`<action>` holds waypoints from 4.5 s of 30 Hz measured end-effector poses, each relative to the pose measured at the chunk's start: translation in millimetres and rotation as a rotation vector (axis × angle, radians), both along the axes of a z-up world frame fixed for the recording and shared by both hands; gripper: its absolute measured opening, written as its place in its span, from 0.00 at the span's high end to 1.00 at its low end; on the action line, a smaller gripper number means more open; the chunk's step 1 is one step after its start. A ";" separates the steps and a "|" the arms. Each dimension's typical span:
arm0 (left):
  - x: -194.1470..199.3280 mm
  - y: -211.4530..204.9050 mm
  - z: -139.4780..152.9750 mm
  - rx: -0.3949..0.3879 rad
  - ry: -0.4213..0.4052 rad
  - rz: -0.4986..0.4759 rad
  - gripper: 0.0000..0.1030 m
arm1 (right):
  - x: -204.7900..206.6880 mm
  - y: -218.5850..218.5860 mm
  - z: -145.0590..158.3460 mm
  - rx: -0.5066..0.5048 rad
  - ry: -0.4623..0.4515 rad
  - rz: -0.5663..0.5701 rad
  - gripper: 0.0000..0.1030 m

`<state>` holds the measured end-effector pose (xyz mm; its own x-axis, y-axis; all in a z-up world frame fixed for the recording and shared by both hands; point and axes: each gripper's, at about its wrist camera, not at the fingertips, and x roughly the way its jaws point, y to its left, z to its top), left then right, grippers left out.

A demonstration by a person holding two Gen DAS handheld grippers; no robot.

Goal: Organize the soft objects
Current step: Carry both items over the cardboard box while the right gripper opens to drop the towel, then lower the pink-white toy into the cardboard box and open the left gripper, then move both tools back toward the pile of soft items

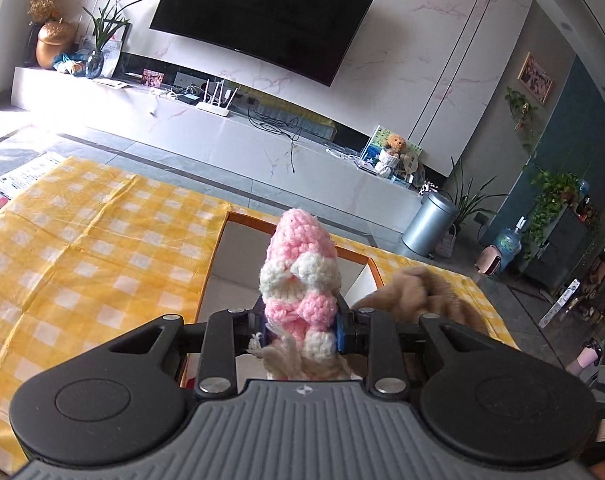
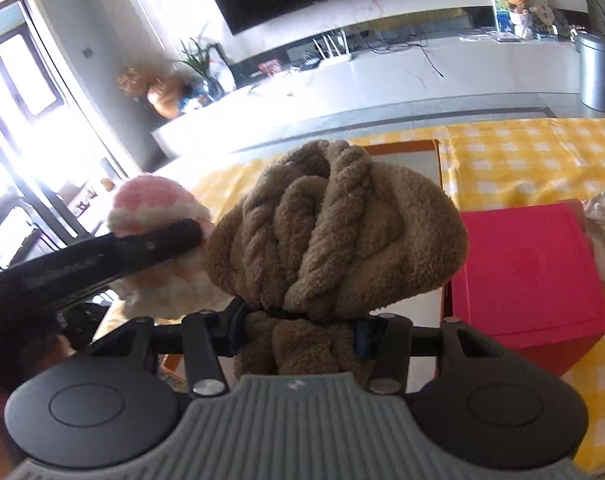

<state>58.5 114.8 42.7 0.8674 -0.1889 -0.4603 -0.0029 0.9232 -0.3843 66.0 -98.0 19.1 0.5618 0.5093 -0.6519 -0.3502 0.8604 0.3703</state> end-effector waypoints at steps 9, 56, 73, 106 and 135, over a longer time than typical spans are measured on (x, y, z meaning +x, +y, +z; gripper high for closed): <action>-3.4 7.7 1.7 0.044 -0.021 0.057 0.69 | 52.5 40.7 -52.2 -0.240 0.150 -0.019 0.52; 64.9 -82.2 -79.0 0.012 0.335 -0.332 0.69 | 5.5 -108.3 -12.0 -0.073 -0.140 -0.290 0.05; 45.3 -95.8 -63.7 0.211 0.181 -0.273 0.12 | 6.5 -112.0 -14.2 -0.086 -0.093 -0.289 0.05; 58.6 -94.1 -71.1 0.023 0.282 -0.509 0.83 | 7.7 -114.1 -15.9 -0.092 -0.049 -0.285 0.06; 10.5 -77.2 -17.2 0.157 -0.003 -0.133 0.13 | -34.8 -171.4 42.4 -0.116 -0.239 -0.384 0.05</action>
<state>69.0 37.6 25.4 0.8410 -0.2282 -0.4906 0.1244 0.9640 -0.2351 31.2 -269.3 61.5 0.8367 0.1666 -0.5217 -0.0625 0.9754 0.2114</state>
